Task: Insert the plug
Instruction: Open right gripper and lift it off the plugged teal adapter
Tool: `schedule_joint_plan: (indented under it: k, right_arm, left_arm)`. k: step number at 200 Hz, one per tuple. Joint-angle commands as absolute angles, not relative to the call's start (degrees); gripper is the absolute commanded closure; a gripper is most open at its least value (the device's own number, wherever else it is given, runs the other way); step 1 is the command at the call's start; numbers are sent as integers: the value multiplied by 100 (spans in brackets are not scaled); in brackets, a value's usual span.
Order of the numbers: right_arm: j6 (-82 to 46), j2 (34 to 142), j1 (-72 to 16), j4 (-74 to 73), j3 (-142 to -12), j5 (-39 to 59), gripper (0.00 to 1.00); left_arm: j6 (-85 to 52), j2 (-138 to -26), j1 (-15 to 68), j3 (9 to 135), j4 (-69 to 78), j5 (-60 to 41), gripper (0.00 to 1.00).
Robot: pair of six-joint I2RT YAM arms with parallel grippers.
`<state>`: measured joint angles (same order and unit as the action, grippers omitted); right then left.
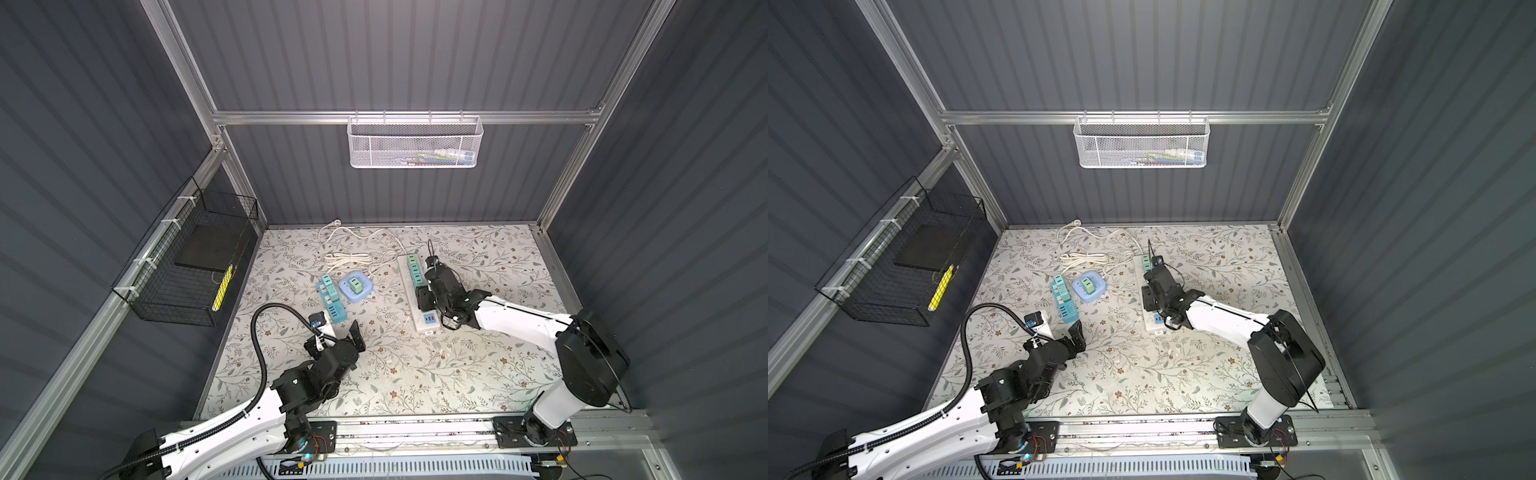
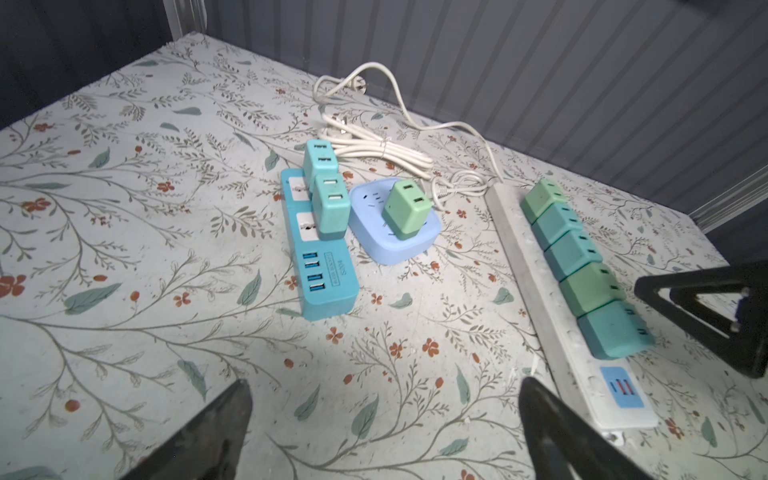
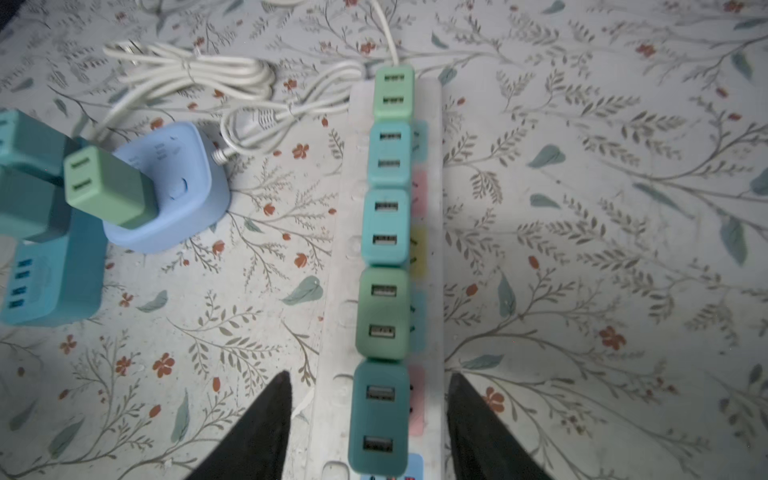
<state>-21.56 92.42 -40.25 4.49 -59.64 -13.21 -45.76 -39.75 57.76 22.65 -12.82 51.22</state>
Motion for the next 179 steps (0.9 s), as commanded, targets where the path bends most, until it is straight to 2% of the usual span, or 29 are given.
schedule_joint_plan:
  k: [1, 85, 145, 161, 179]
  right_arm:
    - [-2026, 9259, -3787, 897, -6139, -1033, 38]
    - [-2133, 9762, -3700, 719, -5689, -968, 40]
    - [-2240, 9537, -3692, 560, -5423, -952, 40]
    - [-2202, 9297, -3693, 592, -5457, -901, 38]
    - [-2173, 9028, -3700, 647, -5531, -836, 35]
  left_arm:
    - [-4351, -4065, 5729, 2613, -1716, 5278, 0]
    - [-4438, -4348, 5519, 2924, -2101, 5029, 0]
    - [-4411, -4170, 5418, 2862, -2170, 5071, 0]
    - [-4297, -4259, 5182, 2934, -2123, 4906, 0]
    - [-4091, -4575, 4499, 3139, -2004, 4229, 0]
